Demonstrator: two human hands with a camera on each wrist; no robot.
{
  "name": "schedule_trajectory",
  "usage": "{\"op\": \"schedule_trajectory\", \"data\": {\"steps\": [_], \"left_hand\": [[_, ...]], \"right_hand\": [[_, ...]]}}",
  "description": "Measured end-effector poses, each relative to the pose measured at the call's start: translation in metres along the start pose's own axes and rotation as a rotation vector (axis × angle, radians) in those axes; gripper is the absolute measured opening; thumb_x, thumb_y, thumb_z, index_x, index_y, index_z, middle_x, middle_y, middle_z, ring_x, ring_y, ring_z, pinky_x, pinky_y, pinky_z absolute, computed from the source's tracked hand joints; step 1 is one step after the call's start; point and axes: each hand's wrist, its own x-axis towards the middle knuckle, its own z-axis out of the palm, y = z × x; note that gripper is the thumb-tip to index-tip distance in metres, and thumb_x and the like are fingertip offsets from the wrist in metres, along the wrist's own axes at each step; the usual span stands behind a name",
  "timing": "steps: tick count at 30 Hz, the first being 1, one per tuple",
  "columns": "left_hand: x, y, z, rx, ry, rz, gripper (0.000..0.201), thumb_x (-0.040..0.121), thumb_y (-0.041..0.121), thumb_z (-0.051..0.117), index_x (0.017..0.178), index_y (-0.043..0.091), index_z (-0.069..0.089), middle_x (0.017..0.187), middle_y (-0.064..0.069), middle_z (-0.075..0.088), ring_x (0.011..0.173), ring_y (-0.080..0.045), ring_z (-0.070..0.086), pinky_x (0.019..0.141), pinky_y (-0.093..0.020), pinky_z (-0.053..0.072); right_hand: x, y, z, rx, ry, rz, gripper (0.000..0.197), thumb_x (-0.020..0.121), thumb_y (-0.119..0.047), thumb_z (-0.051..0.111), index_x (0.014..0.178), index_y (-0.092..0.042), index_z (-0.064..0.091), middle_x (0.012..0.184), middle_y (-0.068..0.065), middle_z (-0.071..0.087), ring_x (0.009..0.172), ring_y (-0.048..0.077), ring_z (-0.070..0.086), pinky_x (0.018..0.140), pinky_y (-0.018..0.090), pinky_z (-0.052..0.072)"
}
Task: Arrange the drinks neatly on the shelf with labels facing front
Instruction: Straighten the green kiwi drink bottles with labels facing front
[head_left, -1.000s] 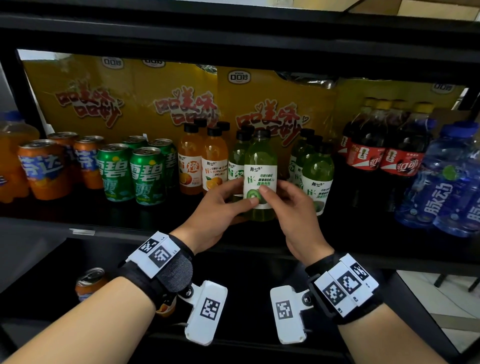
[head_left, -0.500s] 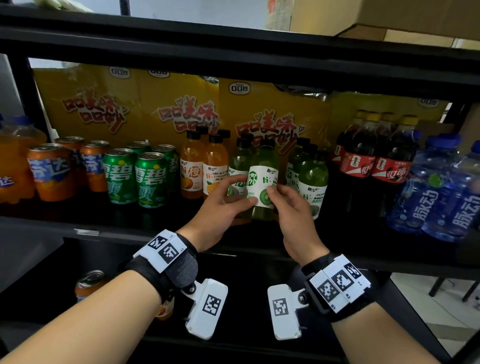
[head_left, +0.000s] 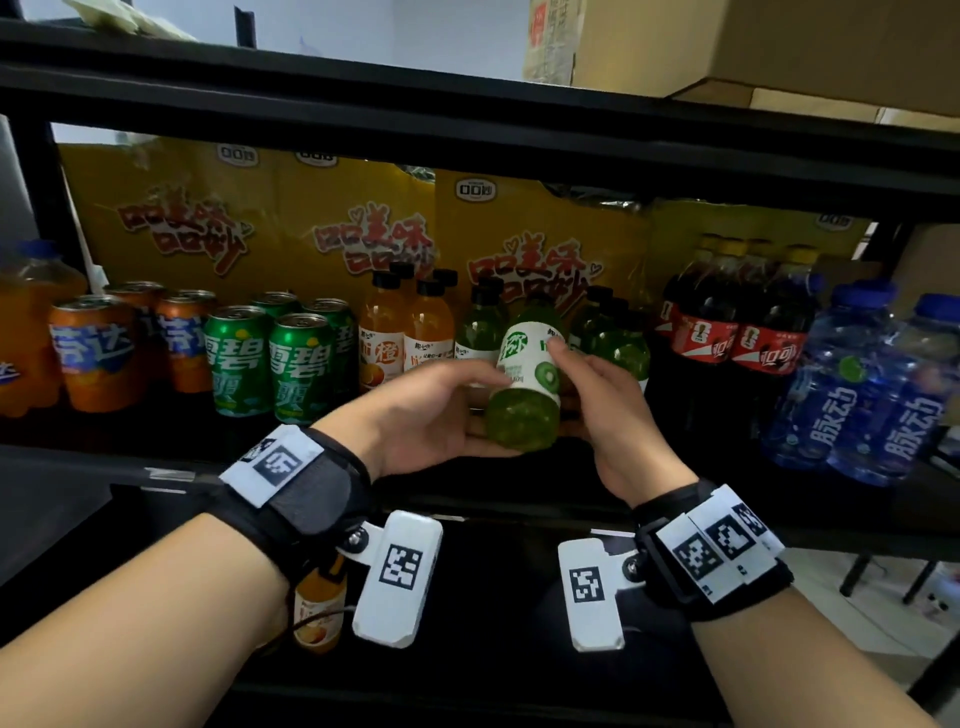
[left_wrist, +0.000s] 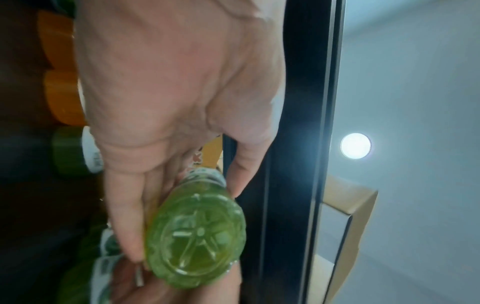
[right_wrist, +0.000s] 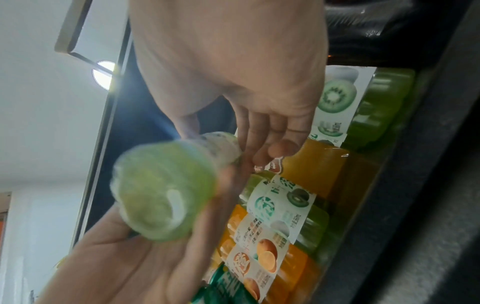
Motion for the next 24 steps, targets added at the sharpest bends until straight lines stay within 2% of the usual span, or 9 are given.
{"op": "schedule_trajectory", "data": {"steps": [2,4,8,10,12,15,19,21,24], "left_hand": [[-0.004,0.007,0.005,-0.031,0.003,-0.035,0.052,0.085,0.027,0.077,0.132,0.009,0.064,0.128,-0.022,0.069,0.109,-0.035,0.071,0.079,-0.041,0.064],[-0.005,0.01,0.01,-0.094,0.041,-0.063,0.06,0.079,0.041,0.079,0.128,0.01,0.067,0.121,-0.019,0.072,0.101,-0.035,0.074,0.065,-0.032,0.064],[-0.001,0.006,0.017,-0.17,0.153,-0.121,0.074,0.064,0.056,0.08,0.123,0.012,0.069,0.104,-0.018,0.073,0.077,-0.029,0.076,0.047,-0.025,0.059],[0.002,0.003,0.018,-0.176,0.196,-0.125,0.079,0.061,0.055,0.082,0.126,0.012,0.067,0.104,-0.019,0.073,0.076,-0.03,0.076,0.046,-0.026,0.059],[0.003,0.002,0.02,-0.16,0.238,-0.11,0.08,0.06,0.053,0.084,0.127,0.012,0.067,0.114,-0.02,0.072,0.079,-0.032,0.076,0.046,-0.027,0.059],[0.005,-0.001,0.022,-0.116,0.286,-0.086,0.08,0.057,0.051,0.086,0.124,0.012,0.068,0.123,-0.019,0.07,0.082,-0.033,0.077,0.047,-0.026,0.058],[0.005,-0.002,0.023,-0.051,0.278,-0.06,0.066,0.057,0.05,0.086,0.11,0.013,0.073,0.11,-0.013,0.077,0.084,-0.028,0.078,0.051,-0.027,0.059],[0.004,-0.002,0.022,0.011,0.243,-0.055,0.057,0.059,0.047,0.086,0.106,0.017,0.075,0.1,-0.011,0.079,0.085,-0.025,0.078,0.055,-0.029,0.061],[0.003,-0.006,0.016,0.136,0.188,-0.002,0.056,0.067,0.036,0.088,0.119,0.021,0.071,0.108,-0.01,0.078,0.092,-0.028,0.078,0.065,-0.034,0.062]], "right_hand": [[-0.002,0.0,-0.002,-0.031,-0.002,0.036,0.056,0.087,-0.073,0.062,0.106,-0.023,0.077,0.093,-0.003,0.079,0.084,0.02,0.075,0.071,0.039,0.058],[-0.005,0.001,-0.002,-0.094,0.007,0.07,0.069,0.084,-0.084,0.052,0.098,-0.02,0.077,0.074,0.0,0.071,0.058,0.015,0.063,0.051,0.027,0.043],[-0.007,0.003,0.002,-0.2,0.024,0.14,0.084,0.085,-0.087,0.043,0.088,-0.007,0.071,0.061,0.003,0.067,0.048,0.016,0.058,0.049,0.025,0.037],[-0.008,0.005,0.003,-0.195,0.01,0.164,0.091,0.09,-0.082,0.04,0.097,0.003,0.072,0.063,0.005,0.07,0.048,0.016,0.06,0.049,0.025,0.039],[-0.008,0.005,0.002,-0.188,-0.013,0.183,0.09,0.093,-0.078,0.039,0.105,0.005,0.071,0.069,0.008,0.073,0.051,0.017,0.063,0.049,0.023,0.042],[-0.01,0.002,0.001,-0.177,-0.036,0.201,0.08,0.095,-0.078,0.038,0.105,-0.007,0.073,0.075,0.009,0.076,0.055,0.018,0.066,0.051,0.023,0.047],[-0.014,-0.001,0.001,-0.119,-0.072,0.23,0.067,0.095,-0.08,0.033,0.108,-0.026,0.071,0.087,0.009,0.08,0.065,0.021,0.072,0.056,0.028,0.053],[-0.016,-0.005,0.002,-0.064,-0.098,0.232,0.062,0.096,-0.077,0.038,0.117,-0.028,0.07,0.097,0.007,0.081,0.075,0.021,0.077,0.058,0.032,0.057],[-0.018,-0.013,0.003,0.01,-0.088,0.168,0.049,0.097,-0.061,0.057,0.126,-0.023,0.067,0.106,0.004,0.08,0.092,0.02,0.078,0.065,0.036,0.062]]}}
